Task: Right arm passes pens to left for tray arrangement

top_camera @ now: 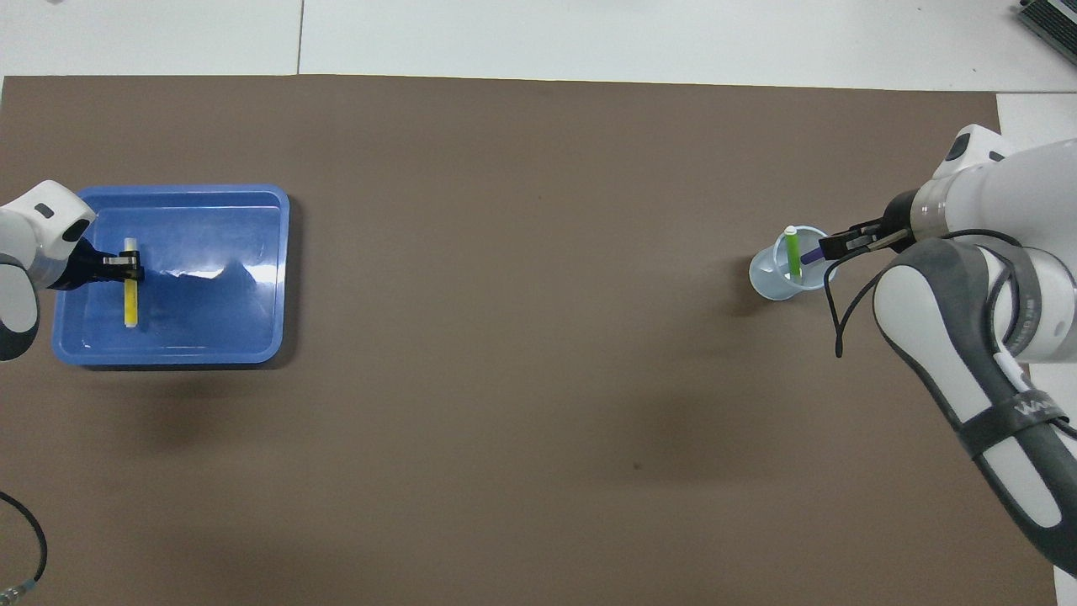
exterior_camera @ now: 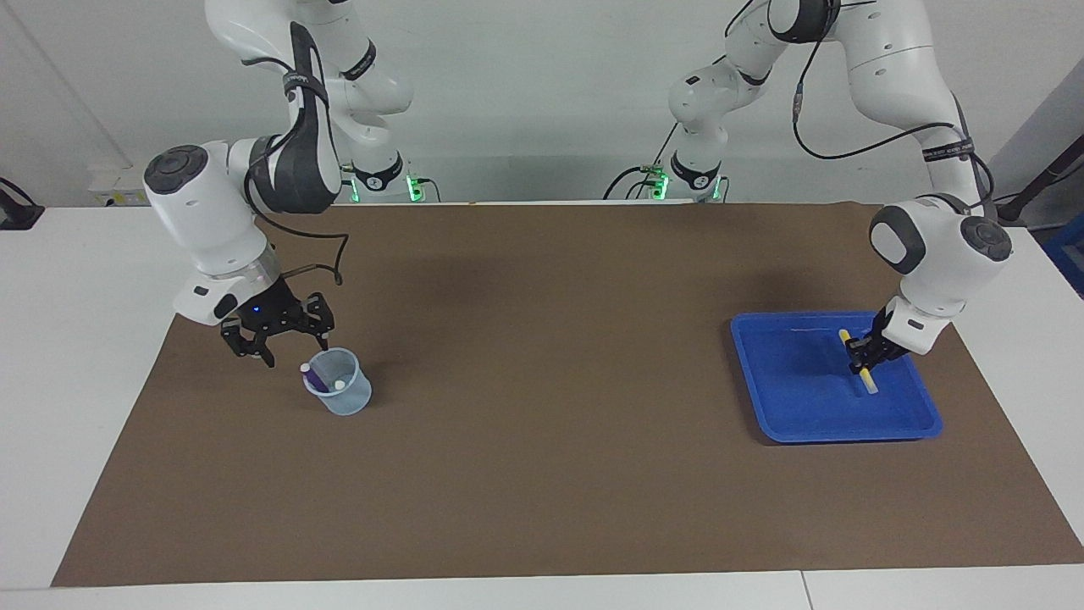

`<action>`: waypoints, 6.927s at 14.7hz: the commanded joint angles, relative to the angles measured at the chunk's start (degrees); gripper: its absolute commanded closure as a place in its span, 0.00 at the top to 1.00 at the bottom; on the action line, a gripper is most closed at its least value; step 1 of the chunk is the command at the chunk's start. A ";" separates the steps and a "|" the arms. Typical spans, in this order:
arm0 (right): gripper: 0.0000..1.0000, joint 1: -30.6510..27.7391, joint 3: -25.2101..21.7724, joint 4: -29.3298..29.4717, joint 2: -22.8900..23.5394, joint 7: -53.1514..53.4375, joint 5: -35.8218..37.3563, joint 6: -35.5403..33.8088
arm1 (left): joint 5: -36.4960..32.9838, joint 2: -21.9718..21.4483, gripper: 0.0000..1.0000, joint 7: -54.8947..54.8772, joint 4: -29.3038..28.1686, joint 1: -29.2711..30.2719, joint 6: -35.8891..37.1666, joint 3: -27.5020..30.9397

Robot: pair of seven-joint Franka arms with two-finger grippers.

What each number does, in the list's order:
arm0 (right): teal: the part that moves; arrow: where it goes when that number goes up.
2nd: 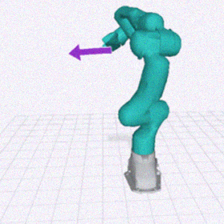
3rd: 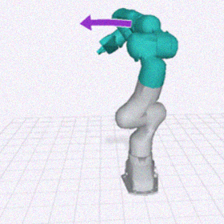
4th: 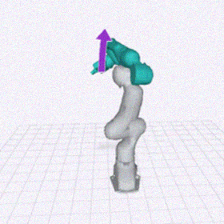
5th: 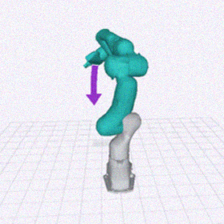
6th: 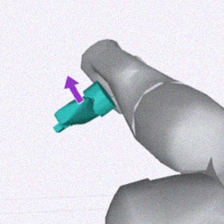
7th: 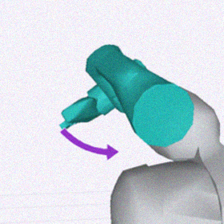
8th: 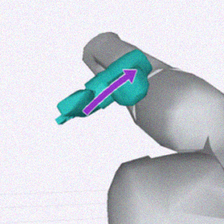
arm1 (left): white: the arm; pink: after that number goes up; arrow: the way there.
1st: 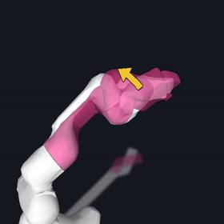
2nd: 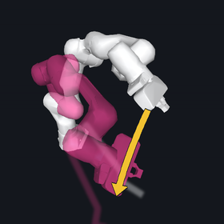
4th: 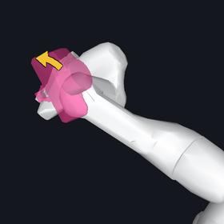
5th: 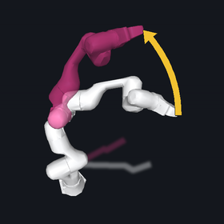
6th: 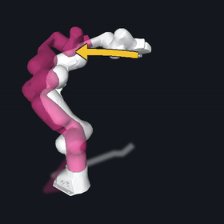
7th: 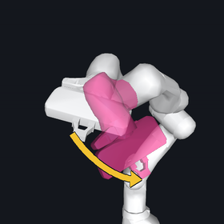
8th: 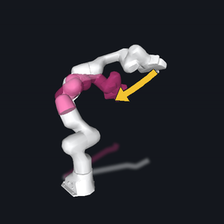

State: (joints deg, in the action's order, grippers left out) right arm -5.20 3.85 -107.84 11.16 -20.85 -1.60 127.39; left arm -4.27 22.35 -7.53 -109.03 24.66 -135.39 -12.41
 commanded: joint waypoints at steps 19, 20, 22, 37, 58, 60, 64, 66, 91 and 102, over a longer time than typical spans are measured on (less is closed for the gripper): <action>0.73 0.10 0.89 0.61 2.29 5.55 1.34 -0.48 | -2.23 0.24 0.56 -3.28 -1.89 1.62 -4.53 -0.51; 0.74 0.10 0.89 0.61 2.38 5.64 1.34 -0.57 | -2.15 0.24 0.57 -3.28 -1.80 1.62 -4.44 -0.51; 0.73 0.10 0.89 0.70 2.47 5.64 1.34 -0.92 | -2.06 0.24 0.60 -2.76 -1.54 1.71 -4.27 -0.51; 0.43 0.80 0.81 4.30 4.93 9.69 2.22 -3.64 | -1.97 -0.81 1.00 -5.13 -1.10 0.65 -7.35 -0.51; 0.31 0.89 0.89 4.04 5.63 10.13 3.80 -2.24 | 3.74 -7.58 1.00 11.30 9.27 -4.80 20.69 -1.83; 0.26 0.89 0.81 4.04 5.63 10.13 3.89 -2.24 | 4.70 -7.75 1.00 13.84 9.36 -4.88 23.14 -1.92; 0.13 0.89 0.81 4.04 5.63 10.13 3.89 -2.24 | 8.84 -8.99 1.00 19.12 9.27 -4.97 27.28 -1.92; 0.00 0.81 0.89 4.04 5.72 10.04 3.89 -2.59 | 8.93 -9.07 1.00 21.40 9.27 -5.93 27.20 -2.18; 0.00 10.29 4.58 22.40 -0.34 11.08 3.63 -19.19 | 42.57 -10.04 0.99 66.04 11.20 -7.35 41.44 -2.36; 0.00 10.82 12.76 22.67 -1.14 49.26 -12.69 -18.95 | 53.57 -9.95 0.98 81.52 10.41 -11.73 34.86 -3.94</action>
State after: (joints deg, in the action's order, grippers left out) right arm 6.35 15.77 -85.36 10.45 19.52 -8.78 108.38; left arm 47.93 12.92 70.90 -97.89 15.48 -97.50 -16.45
